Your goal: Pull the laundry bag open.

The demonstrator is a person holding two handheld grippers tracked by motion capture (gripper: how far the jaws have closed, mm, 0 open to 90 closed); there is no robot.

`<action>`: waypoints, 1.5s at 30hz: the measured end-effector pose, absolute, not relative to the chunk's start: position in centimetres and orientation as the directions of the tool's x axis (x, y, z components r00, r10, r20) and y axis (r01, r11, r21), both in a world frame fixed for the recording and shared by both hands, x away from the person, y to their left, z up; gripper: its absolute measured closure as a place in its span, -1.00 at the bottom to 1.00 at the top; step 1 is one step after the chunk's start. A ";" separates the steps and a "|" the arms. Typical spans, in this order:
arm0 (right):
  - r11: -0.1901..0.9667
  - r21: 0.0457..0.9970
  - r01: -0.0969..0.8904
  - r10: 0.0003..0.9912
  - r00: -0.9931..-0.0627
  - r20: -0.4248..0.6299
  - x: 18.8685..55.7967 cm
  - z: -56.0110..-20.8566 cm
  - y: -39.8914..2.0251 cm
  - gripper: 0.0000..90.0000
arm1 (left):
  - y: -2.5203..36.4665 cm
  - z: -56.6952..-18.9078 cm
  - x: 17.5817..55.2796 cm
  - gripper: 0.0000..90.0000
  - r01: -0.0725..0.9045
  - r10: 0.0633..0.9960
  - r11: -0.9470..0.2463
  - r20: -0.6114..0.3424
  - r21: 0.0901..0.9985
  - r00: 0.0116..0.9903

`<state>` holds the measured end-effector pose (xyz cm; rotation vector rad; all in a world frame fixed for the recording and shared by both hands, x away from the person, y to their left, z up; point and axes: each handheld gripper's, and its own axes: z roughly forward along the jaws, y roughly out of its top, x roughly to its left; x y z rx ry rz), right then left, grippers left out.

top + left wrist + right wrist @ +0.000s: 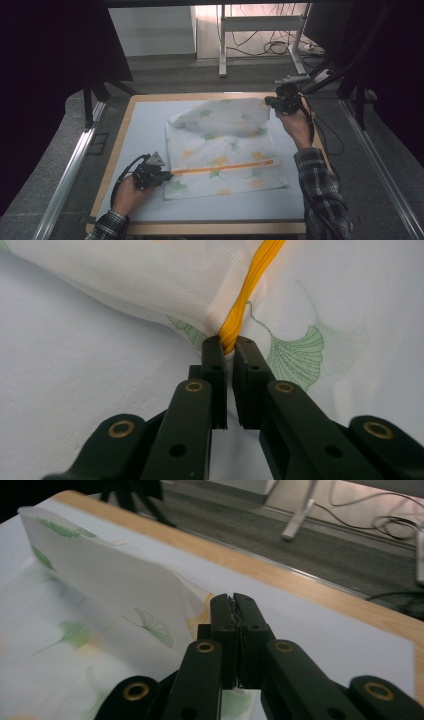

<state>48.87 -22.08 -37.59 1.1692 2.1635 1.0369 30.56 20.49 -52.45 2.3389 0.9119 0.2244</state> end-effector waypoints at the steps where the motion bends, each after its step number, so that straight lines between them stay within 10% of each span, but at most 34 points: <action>1: 0.338 0.792 0.508 0.864 -0.502 -0.046 49.6 -37.5 -22.1 0.77 | 20.7 -52.5 30.6 0.89 0.559 0.664 -0.575 -0.058 0.597 0.745; 12: 0.363 0.780 0.510 0.820 -0.572 -0.008 47.0 -40.0 -22.2 0.27 | 22.8 -52.3 31.5 -0.06 0.587 0.765 -0.427 -0.071 0.688 0.640; 18: 0.411 0.722 0.556 0.801 -0.598 0.005 44.2 -45.1 -23.7 0.15 | 22.7 -52.6 32.1 -0.21 0.592 0.785 -0.415 -0.058 0.691 0.617; 29: 0.421 0.614 0.668 0.839 -0.544 0.016 43.8 -50.7 -25.4 0.17 | 21.7 -53.7 35.2 -0.04 0.618 0.816 -0.430 -0.010 0.659 0.578; 36: 0.413 0.609 0.677 0.853 -0.522 0.003 43.1 -51.0 -25.3 0.91 | 21.5 -53.8 35.3 0.59 0.617 0.800 -0.423 -0.046 0.664 0.598; 45: 0.435 0.602 0.670 0.830 -0.557 0.020 41.5 -49.9 -25.5 0.97 | 21.2 -53.1 34.6 0.91 0.594 0.771 -0.464 -0.032 0.657 0.637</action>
